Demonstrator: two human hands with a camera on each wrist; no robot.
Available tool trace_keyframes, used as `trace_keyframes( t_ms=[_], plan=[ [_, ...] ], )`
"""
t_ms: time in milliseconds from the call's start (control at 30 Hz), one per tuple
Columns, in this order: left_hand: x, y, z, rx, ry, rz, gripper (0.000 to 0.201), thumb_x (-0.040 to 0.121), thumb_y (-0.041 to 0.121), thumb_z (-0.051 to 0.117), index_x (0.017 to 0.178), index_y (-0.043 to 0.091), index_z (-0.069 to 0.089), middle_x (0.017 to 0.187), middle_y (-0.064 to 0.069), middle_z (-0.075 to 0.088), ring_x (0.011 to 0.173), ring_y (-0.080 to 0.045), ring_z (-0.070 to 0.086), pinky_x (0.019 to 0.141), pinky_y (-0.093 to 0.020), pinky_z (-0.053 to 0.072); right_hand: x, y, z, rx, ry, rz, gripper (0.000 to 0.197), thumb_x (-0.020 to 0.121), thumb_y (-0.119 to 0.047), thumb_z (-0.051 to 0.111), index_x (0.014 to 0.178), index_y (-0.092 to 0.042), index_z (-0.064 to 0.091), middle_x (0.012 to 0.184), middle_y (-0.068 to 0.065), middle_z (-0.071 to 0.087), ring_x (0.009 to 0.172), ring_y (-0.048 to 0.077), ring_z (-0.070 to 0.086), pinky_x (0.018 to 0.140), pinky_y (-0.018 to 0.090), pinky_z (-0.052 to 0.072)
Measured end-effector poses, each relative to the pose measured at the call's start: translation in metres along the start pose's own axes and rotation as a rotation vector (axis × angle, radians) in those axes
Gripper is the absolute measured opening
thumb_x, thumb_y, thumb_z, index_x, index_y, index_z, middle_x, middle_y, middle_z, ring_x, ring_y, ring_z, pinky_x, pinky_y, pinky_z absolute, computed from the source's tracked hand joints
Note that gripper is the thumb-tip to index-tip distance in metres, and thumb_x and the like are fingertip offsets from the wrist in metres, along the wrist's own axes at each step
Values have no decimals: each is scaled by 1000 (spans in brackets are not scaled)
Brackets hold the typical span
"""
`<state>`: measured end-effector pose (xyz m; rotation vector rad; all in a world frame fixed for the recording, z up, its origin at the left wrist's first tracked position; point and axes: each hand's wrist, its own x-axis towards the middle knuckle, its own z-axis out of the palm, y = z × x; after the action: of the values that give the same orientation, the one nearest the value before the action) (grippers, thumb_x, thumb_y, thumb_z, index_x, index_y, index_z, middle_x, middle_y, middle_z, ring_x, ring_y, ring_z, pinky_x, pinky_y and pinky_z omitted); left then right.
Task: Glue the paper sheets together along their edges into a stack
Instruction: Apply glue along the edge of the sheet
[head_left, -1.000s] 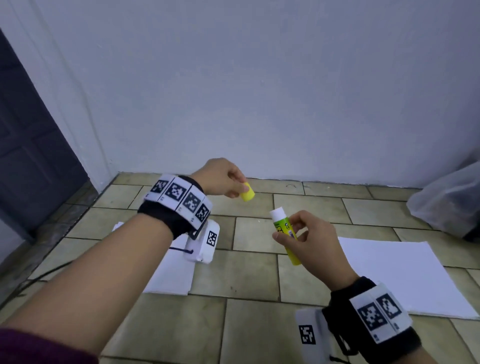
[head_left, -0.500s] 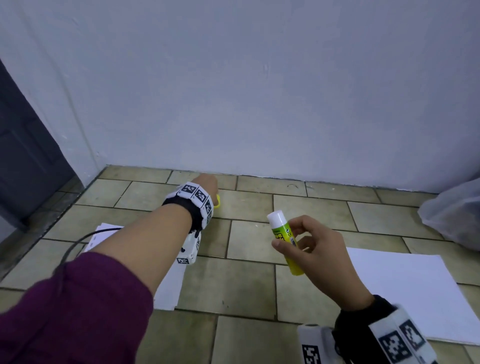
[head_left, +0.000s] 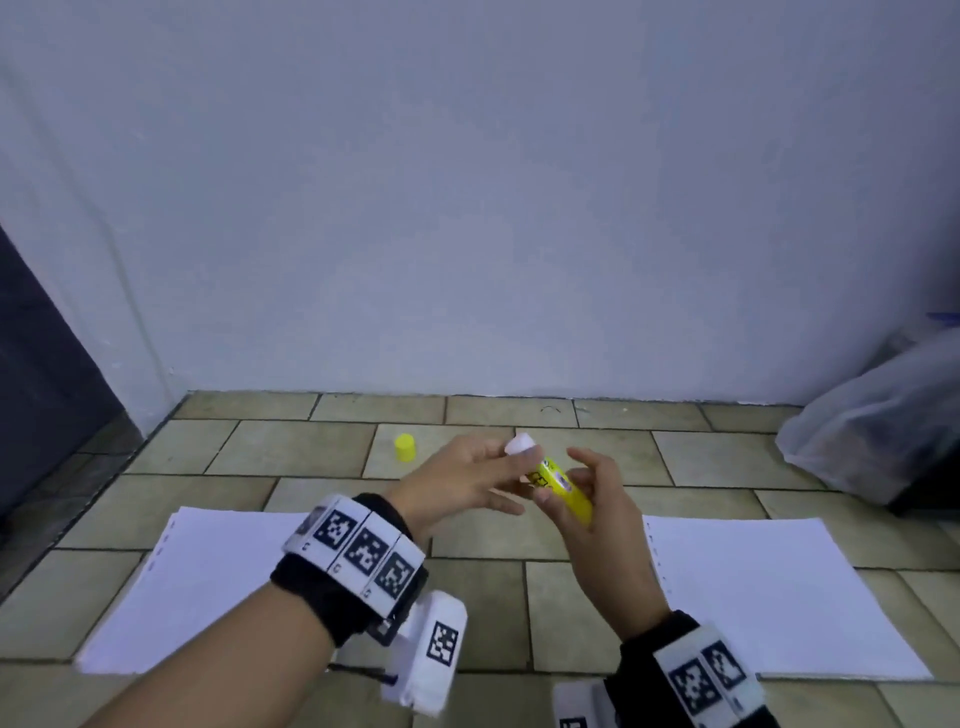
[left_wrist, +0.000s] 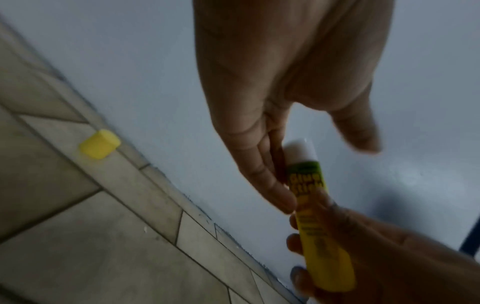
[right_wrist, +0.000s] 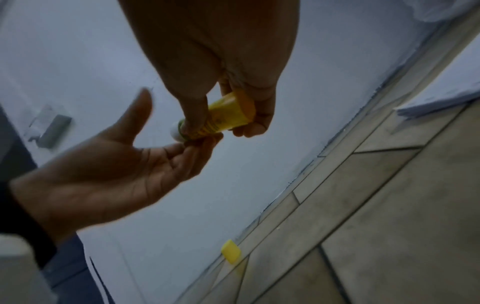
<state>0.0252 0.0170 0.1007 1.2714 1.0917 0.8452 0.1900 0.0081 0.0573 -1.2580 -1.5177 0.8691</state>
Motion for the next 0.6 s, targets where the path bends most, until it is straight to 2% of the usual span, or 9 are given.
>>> trace_keyframes(
  t_ms=[67, 100, 200, 300, 333, 400, 467, 533, 600],
  plan=[
    [0, 0, 7, -24, 95, 85, 12, 87, 11, 69, 94, 2, 68, 90, -9, 72, 78, -11, 68, 74, -24, 56, -7, -3, 0, 4, -14, -26, 49, 78, -14, 76, 114, -28, 45, 96, -10, 56, 92, -1, 55, 73, 7, 42],
    [-2, -1, 10, -45, 132, 108, 7, 85, 5, 69, 91, 3, 68, 86, -7, 72, 77, -11, 68, 74, -23, 56, -11, -3, -2, 20, -4, -50, 52, 75, -10, 78, 111, -30, 45, 98, -10, 56, 94, -1, 56, 75, 7, 43],
    [-10, -4, 13, -182, 181, 141, 9, 83, 6, 68, 92, 3, 68, 85, -7, 71, 80, -14, 68, 78, -25, 57, -22, 1, -9, 152, 64, -112, 49, 74, 3, 75, 102, -29, 51, 104, -2, 61, 95, 3, 61, 75, 9, 48],
    [-18, -7, 20, -283, 180, 188, 33, 75, 20, 68, 99, -3, 65, 93, -15, 68, 87, -17, 67, 82, -26, 56, -30, 2, -16, 246, 84, -157, 38, 76, 8, 71, 100, -19, 59, 102, 6, 66, 91, 6, 65, 74, 11, 50],
    [-20, -7, 22, -304, 179, 207, 36, 74, 21, 66, 100, -4, 65, 95, -16, 68, 89, -18, 67, 83, -27, 56, -31, 1, -17, 271, 70, -165, 36, 78, 6, 70, 102, -18, 59, 99, 5, 67, 88, 8, 66, 72, 12, 51],
    [-23, -5, 25, -342, 167, 253, 32, 75, 20, 64, 99, -1, 65, 98, -15, 70, 90, -18, 67, 84, -27, 55, -32, -3, -18, 317, 34, -163, 23, 85, -3, 66, 104, -14, 58, 85, 1, 68, 70, 9, 64, 63, 16, 50],
    [-27, -1, 26, -346, 140, 304, 25, 80, 19, 66, 98, 1, 65, 98, -12, 70, 92, -18, 67, 85, -28, 55, -32, -9, -18, 400, 20, -125, 11, 95, -15, 53, 101, -6, 56, 71, 7, 65, 55, 12, 53, 52, 21, 44],
    [-31, 0, 26, -309, 107, 352, 21, 86, 18, 70, 99, 2, 65, 97, -10, 70, 94, -20, 66, 89, -31, 54, -31, -11, -18, 535, 12, -14, 26, 101, -21, 36, 98, -1, 53, 65, 8, 61, 51, 13, 47, 49, 26, 37],
    [-33, 0, 27, -299, 113, 384, 20, 83, 16, 65, 98, 3, 65, 97, -9, 71, 95, -21, 66, 90, -33, 54, -30, -12, -18, 668, -33, 37, 34, 98, -32, 40, 98, -1, 53, 66, 10, 58, 53, 14, 47, 53, 27, 39]
  ],
)
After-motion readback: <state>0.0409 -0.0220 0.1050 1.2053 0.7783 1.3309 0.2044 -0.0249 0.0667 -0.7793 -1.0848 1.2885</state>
